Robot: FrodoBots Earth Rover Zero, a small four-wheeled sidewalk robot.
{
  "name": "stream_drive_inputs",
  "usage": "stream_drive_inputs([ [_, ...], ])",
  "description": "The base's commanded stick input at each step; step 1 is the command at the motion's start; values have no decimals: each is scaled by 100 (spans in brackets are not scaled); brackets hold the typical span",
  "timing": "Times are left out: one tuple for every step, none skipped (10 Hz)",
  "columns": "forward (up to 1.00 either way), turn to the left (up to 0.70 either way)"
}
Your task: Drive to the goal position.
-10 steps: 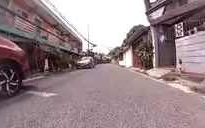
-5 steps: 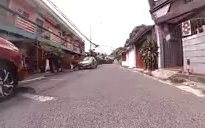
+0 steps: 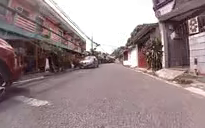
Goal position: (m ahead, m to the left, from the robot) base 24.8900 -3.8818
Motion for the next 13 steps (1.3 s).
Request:
stream_drive_inputs([
  [50,6],
  [50,6],
  [50,6],
  [50,6],
  [50,6],
  [50,-14],
  [50,-44],
  [50,-44],
  [50,-44],
  [50,-44],
  [50,-44],
  [50,6],
  [50,6],
])
